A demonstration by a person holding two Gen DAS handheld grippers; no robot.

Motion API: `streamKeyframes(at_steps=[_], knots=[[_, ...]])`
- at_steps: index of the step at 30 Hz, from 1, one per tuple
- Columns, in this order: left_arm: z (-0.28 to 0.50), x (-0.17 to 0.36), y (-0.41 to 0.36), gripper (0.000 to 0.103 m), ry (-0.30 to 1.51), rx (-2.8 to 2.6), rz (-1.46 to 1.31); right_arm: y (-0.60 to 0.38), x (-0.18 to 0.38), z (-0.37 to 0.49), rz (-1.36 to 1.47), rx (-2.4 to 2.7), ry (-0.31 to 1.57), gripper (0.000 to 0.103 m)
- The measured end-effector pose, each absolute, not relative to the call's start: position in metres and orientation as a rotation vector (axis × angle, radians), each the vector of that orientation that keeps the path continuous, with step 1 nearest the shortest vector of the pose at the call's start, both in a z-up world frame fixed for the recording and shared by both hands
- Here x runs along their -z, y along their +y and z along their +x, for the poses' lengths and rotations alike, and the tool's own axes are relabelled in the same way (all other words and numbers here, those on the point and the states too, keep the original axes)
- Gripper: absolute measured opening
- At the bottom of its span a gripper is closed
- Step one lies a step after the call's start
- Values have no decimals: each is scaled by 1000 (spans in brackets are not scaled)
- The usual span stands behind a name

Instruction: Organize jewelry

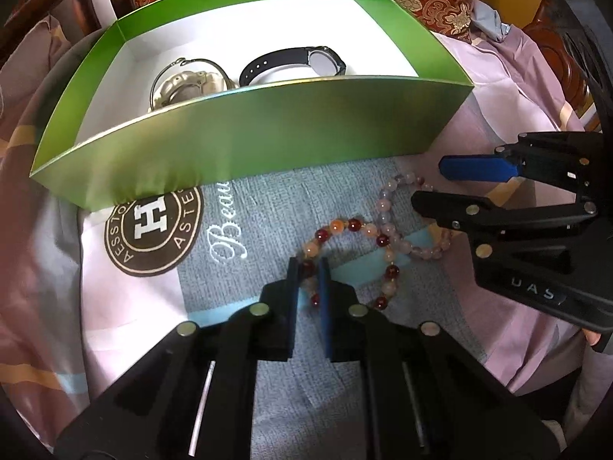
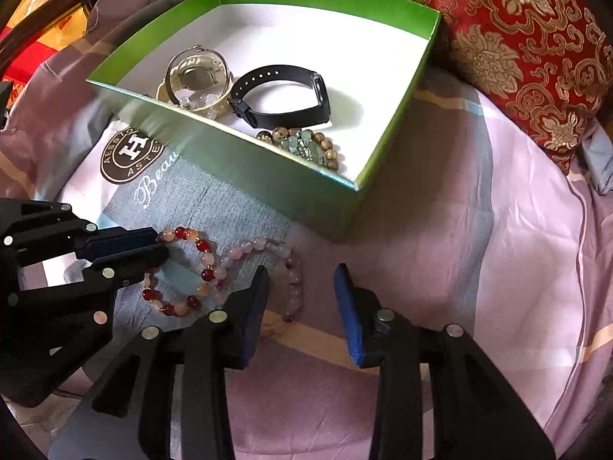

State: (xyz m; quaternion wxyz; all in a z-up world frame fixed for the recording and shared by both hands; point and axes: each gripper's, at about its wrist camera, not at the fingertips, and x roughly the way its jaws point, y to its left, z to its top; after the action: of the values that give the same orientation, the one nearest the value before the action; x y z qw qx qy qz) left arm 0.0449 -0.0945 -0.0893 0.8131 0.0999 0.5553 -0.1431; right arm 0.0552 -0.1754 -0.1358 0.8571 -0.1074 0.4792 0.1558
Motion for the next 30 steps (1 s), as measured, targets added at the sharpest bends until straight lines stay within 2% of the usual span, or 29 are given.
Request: streamKeyframes(at_steps=[3,22,23,25,26,27,30], knots=[[43,89,-95,10,1184,301,213,-176,135,55,-220,-340,1014,8],[45,76,-73,8,1167,244,199,-190,131,58,-171,-363,1046,8],[46,79,-71,8,1175,242,193,-190,132,59,-170,-362,1051,8],[46,82,-71,13,1181,241,193,-192,131,58,-161,-366,1052,15],[45,84,-71,22,1182,240,197,-192,131,59,-160,-365,1049,26],[45,85,-71,29,1181,236,203,-192,131,61,-161,-358,1041,31],[44,88,-74,34,1180,226,223,-194,131,62,-163,-350,1039,31]])
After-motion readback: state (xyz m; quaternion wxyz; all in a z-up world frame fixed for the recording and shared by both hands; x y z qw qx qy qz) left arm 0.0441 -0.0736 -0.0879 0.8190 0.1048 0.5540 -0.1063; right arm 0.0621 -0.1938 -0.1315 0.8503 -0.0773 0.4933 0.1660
